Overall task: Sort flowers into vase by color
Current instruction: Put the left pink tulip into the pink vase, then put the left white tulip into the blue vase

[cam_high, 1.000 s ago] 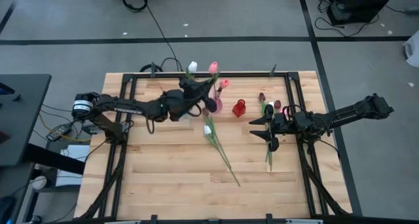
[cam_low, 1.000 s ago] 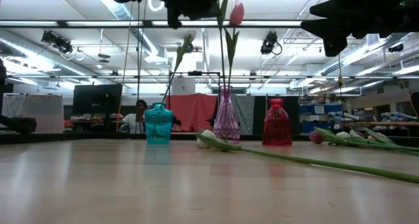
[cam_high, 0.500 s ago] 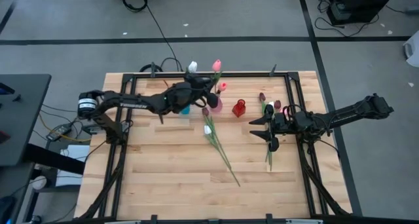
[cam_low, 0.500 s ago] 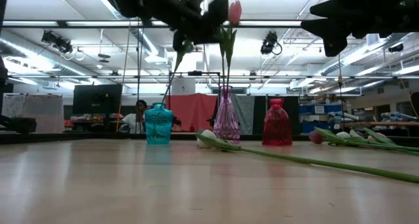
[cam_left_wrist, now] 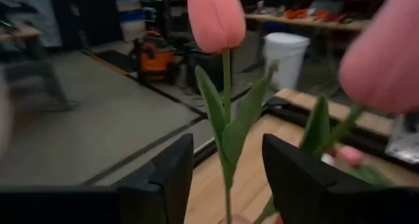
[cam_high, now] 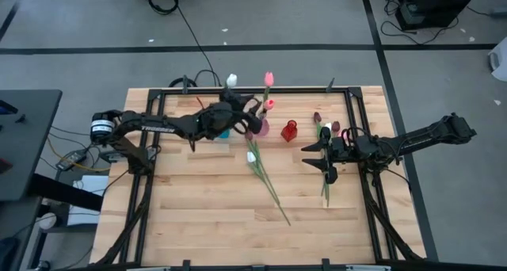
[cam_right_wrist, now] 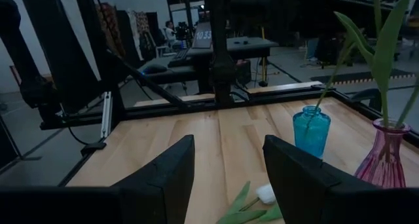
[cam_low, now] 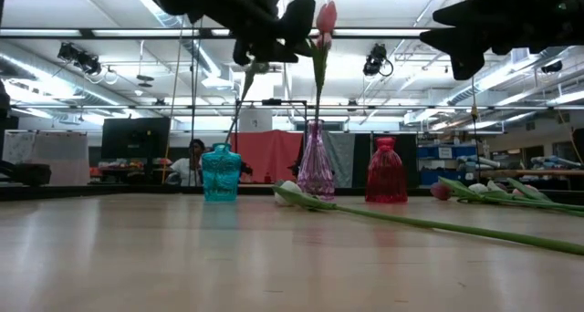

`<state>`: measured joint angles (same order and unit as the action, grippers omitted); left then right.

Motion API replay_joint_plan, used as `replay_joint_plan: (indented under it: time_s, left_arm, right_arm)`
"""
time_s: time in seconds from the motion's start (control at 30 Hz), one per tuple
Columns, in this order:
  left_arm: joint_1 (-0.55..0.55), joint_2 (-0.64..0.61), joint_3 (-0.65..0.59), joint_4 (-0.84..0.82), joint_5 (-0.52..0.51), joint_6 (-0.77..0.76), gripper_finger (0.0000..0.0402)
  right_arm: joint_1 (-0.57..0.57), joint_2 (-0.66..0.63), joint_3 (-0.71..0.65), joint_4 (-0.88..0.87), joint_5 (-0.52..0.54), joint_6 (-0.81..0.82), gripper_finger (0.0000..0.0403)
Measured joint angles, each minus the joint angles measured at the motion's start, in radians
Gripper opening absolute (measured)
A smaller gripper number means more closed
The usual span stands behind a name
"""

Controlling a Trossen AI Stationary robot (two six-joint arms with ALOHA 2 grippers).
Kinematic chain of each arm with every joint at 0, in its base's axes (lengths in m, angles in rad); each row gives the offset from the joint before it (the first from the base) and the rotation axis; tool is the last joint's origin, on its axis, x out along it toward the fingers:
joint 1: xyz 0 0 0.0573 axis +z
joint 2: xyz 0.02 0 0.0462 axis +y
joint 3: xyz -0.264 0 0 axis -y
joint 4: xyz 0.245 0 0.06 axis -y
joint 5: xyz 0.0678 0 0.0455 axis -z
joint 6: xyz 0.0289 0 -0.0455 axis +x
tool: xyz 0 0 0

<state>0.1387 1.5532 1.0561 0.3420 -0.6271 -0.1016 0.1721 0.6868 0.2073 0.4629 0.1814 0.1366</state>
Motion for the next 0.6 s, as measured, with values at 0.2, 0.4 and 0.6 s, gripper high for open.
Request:
replay_joint_plan:
  time_s: [0.2, 0.4, 0.6]
  left_arm:
    - [-0.129, -0.013, 0.0, -0.083, -0.14, -0.008, 0.0193]
    - [-0.244, -0.01, 0.0, -0.339, -0.168, -0.365, 0.0193]
    - [-0.355, 0.087, 0.0, -0.351, -0.14, -0.673, 0.0188]
  right_arm:
    - [0.0, 0.0, 0.0, -0.002, 0.0, -0.001, 0.0194]
    - [0.0, 0.0, 0.0, -0.006, 0.0, -0.001, 0.0194]
    - [0.0, 0.0, 0.0, -0.011, 0.0, -0.028, 0.0194]
